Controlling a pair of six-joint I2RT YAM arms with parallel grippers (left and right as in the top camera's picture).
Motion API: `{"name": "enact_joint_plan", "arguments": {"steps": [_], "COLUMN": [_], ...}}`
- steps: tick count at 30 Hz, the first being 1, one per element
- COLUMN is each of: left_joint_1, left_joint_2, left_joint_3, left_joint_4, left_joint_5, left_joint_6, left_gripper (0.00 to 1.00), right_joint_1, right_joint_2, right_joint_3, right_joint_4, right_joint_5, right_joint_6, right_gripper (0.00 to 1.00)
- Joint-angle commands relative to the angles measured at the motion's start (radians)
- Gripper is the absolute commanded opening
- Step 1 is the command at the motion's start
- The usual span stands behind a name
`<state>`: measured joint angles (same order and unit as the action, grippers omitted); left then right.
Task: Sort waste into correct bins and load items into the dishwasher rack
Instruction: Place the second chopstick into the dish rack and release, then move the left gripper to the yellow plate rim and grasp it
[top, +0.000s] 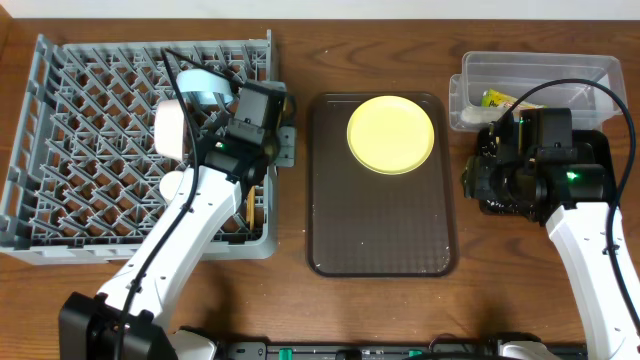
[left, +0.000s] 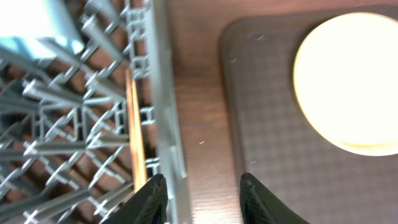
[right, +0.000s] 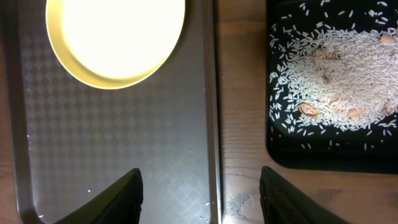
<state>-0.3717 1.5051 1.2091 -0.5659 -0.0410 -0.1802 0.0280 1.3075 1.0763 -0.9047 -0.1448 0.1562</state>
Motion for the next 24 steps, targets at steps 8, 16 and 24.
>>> {"name": "enact_joint_plan", "arguments": {"steps": [8, 16, 24], "left_joint_1": [-0.061, -0.17, -0.3], "left_joint_2": [0.048, 0.206, 0.395], "left_joint_3": [0.15, 0.166, 0.166], "left_joint_4": [0.045, 0.199, 0.251], "left_joint_5": [0.056, 0.057, 0.055], "left_joint_6": [0.013, 0.041, 0.181], "left_gripper": [0.45, 0.47, 0.49], "right_joint_1": [-0.01, -0.01, -0.01], "right_joint_2": [-0.002, -0.002, -0.002], "right_joint_3": [0.003, 0.003, 0.003], "right_joint_4": [-0.04, -0.069, -0.104], "right_joint_5": [0.204, 0.244, 0.346], "right_joint_6": [0.109, 0.114, 0.19], "right_gripper": [0.59, 0.58, 0.6]}}
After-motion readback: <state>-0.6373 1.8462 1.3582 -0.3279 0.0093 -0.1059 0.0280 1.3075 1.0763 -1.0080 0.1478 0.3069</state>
